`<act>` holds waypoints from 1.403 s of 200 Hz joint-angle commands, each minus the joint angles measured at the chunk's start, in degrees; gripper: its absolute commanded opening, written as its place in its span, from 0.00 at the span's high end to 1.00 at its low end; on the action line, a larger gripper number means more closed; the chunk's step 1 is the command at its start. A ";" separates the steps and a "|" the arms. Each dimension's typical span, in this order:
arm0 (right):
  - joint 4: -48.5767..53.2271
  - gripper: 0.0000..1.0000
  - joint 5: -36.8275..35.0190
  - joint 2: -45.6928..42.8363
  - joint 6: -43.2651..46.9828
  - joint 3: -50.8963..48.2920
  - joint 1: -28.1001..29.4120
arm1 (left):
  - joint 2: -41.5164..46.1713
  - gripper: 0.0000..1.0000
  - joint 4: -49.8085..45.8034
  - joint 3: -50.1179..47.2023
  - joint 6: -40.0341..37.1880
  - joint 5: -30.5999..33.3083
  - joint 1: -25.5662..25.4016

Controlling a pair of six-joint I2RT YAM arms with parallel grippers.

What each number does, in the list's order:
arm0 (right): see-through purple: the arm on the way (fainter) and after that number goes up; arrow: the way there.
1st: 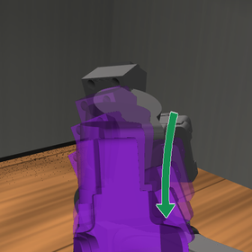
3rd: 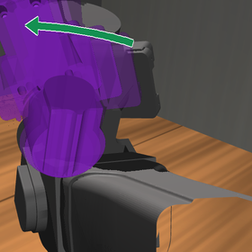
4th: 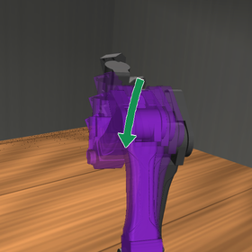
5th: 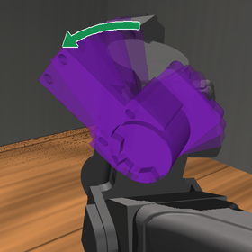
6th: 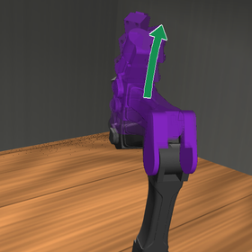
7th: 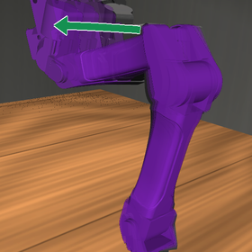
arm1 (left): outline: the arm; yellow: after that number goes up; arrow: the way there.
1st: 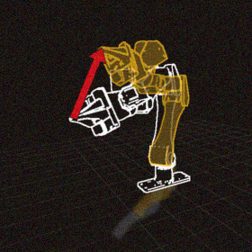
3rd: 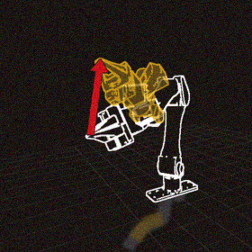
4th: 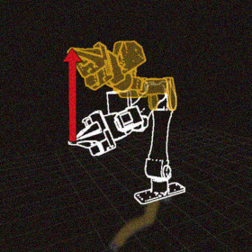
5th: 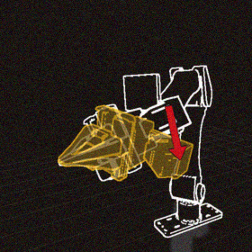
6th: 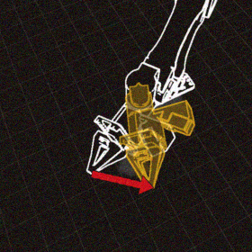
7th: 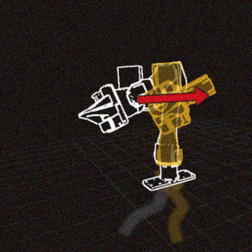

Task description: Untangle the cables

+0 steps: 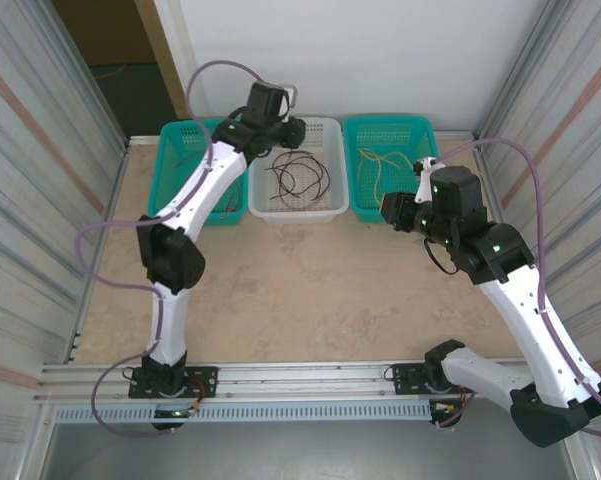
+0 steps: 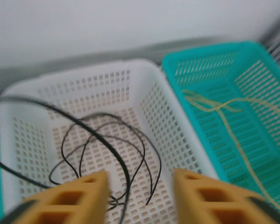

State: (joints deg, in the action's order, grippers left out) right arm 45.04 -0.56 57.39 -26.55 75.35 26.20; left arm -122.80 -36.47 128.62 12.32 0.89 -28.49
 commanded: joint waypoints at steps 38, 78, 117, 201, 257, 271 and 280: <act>-5.25 0.30 -6.07 -4.29 -2.52 -2.54 0.43 | 7.40 0.01 1.31 -7.55 2.12 -4.98 -0.77; -20.39 0.01 -5.63 -8.87 -4.05 -12.41 0.26 | 28.37 0.01 9.55 -27.05 -0.16 1.61 -1.56; -21.67 0.01 -22.12 -9.42 -8.82 -22.62 -0.50 | 51.99 0.01 26.38 -60.26 -9.01 24.62 -1.08; -45.90 0.01 -53.36 13.04 0.22 -40.38 -12.73 | 53.83 0.01 62.28 -106.12 -8.72 36.96 15.24; -85.39 0.01 -32.24 28.66 23.66 -48.05 -17.27 | 38.38 0.01 85.79 -106.63 -16.37 20.28 20.95; -89.35 0.01 -21.35 29.77 23.36 -50.12 -21.02 | 38.62 0.01 77.00 -103.27 -14.64 10.93 23.87; -87.39 0.01 -9.70 27.59 20.65 -51.79 -25.60 | 37.21 0.01 80.68 -104.98 -13.45 6.59 26.24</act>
State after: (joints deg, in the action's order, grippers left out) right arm -30.44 -34.24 86.41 -9.87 26.76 7.29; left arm -84.01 37.56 22.70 -1.08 21.85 -6.74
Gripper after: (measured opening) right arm 0.992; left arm 0.987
